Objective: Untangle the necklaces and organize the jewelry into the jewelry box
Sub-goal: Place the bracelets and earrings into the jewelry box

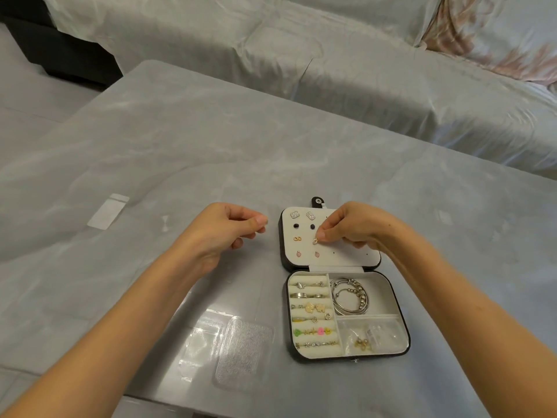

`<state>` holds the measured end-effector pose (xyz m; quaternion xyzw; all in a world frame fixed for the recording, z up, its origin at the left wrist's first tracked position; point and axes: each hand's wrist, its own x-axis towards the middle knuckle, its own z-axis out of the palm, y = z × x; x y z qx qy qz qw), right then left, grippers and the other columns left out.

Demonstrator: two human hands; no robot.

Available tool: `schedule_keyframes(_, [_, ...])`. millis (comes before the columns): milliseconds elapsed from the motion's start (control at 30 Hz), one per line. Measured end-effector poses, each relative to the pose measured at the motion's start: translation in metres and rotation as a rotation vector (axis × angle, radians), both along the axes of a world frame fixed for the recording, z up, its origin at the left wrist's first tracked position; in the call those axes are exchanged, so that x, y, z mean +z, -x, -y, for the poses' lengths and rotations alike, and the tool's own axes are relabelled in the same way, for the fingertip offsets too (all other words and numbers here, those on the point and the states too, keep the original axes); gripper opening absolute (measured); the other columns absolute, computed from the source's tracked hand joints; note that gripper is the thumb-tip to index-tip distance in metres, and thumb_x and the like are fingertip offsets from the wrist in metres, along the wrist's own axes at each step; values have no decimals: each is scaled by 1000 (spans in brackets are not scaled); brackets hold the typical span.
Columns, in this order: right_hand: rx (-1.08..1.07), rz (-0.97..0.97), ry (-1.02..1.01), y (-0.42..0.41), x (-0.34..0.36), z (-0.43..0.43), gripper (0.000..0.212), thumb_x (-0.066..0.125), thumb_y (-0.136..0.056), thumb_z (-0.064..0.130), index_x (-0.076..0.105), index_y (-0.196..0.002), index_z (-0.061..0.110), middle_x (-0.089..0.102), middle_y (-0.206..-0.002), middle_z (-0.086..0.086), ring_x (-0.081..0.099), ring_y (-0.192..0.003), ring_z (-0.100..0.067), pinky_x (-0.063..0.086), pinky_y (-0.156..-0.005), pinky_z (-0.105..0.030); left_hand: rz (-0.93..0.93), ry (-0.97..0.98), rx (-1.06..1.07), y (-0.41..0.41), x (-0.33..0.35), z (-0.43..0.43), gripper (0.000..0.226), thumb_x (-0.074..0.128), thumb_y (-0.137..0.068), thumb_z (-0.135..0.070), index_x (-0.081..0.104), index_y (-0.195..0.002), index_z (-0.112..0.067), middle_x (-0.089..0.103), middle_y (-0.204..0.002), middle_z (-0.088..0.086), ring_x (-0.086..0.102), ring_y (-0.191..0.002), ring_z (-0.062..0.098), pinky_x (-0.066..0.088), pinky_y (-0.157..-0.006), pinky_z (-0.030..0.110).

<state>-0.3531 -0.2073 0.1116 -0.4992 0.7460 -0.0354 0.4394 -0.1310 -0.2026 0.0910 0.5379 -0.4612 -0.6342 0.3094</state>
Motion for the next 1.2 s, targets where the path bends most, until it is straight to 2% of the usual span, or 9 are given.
schedule_keyframes(167, [36,-133,51,-11,4,-1,9,73,-79,21,69,-80,13,47,-56,2,37,-49,-12,28,-46,-21,-2,-24,0,1,-3,1,7,67,-83,-12,68,-76,-12,64,-56,-9,50,-58,6,35,-52,16])
schedule_keyframes(267, [134,-271,191,-13,-2,-3,21,75,-76,22,58,-64,18,50,-61,7,49,-63,-14,33,-53,-23,-23,-61,1,3,-5,3,6,68,-82,-13,68,-76,-12,64,-55,-9,49,-58,7,35,-52,17])
schedule_keyframes(367, [200,-420,337,-11,-7,-7,26,76,-71,32,53,-74,22,48,-70,13,49,-74,-13,32,-56,-25,-51,-97,7,4,-6,4,5,69,-81,-13,68,-77,-10,64,-55,-8,48,-59,8,35,-54,18])
schedule_keyframes(500, [-51,-239,547,6,-2,-5,14,63,-84,35,63,-89,21,61,-79,7,55,-73,-14,38,-62,-26,-93,-144,21,4,-6,6,5,68,-81,-11,67,-77,-8,64,-55,-6,48,-54,6,36,-49,15])
schedule_keyframes(633, [4,-434,532,15,-12,8,26,51,-92,36,70,-102,21,70,-100,1,61,-96,-20,41,-73,-26,-178,-206,43,4,-5,8,3,66,-80,-6,67,-78,-6,65,-57,-1,49,-51,6,37,-45,12])
schedule_keyframes(900, [68,-270,431,14,-14,21,9,61,-85,27,70,-84,24,65,-77,9,54,-65,-6,42,-68,-25,-214,-232,38,0,-5,12,5,64,-82,-3,67,-78,-4,68,-61,2,55,-49,3,44,-46,12])
schedule_keyframes(1000, [89,-145,510,16,-8,14,8,58,-87,24,66,-88,21,64,-81,10,60,-79,-12,50,-80,-35,-209,-223,32,1,-4,14,5,63,-82,-2,67,-79,-4,68,-61,3,54,-50,4,44,-46,12])
schedule_keyframes(1067, [155,-90,482,19,-2,5,19,59,-87,32,61,-103,22,65,-101,6,60,-99,-14,46,-93,-40,-204,-220,29,2,-4,15,5,63,-82,-2,67,-79,-4,67,-61,3,54,-50,5,45,-47,12])
schedule_keyframes(1200, [459,-496,512,16,2,-9,65,62,-74,61,44,-130,32,53,-124,8,47,-116,-17,30,-100,-38,-198,-214,33,4,-5,16,4,64,-81,-3,68,-79,-4,67,-62,3,53,-55,7,46,-48,13])
